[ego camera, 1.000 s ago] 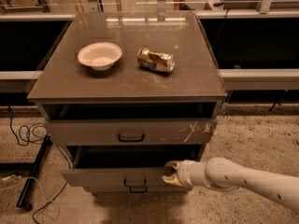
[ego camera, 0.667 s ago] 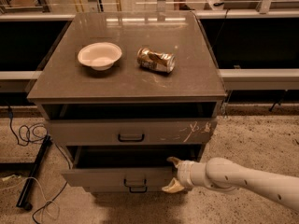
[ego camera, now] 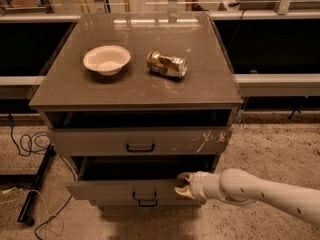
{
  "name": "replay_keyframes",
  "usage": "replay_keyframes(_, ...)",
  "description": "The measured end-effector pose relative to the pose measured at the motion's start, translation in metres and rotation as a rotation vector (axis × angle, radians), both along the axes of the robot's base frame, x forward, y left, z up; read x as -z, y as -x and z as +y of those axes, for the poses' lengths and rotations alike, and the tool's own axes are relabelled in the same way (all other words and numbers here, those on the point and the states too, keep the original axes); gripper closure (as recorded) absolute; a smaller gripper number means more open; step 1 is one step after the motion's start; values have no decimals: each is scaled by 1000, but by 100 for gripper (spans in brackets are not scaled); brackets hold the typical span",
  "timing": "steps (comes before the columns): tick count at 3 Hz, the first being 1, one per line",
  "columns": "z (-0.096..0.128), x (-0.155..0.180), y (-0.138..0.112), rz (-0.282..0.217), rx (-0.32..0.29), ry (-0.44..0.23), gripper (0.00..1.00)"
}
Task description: Open middle drawer
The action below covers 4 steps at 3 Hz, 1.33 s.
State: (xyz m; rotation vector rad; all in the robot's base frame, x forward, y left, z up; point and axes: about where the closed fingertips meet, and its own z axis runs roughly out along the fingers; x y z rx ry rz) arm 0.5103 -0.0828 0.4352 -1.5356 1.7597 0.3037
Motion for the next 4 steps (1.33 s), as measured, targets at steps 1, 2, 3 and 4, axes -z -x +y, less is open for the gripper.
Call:
replay_keyframes(1, -8, 1, 17, 2, -17, -2, 100)
replay_keyframes(2, -12, 1, 26, 4, -20, -5, 100)
replay_keyframes(3, 3, 9, 58, 26, -87, -31, 100)
replay_keyframes(4, 3, 4, 58, 27, -88, -31, 100)
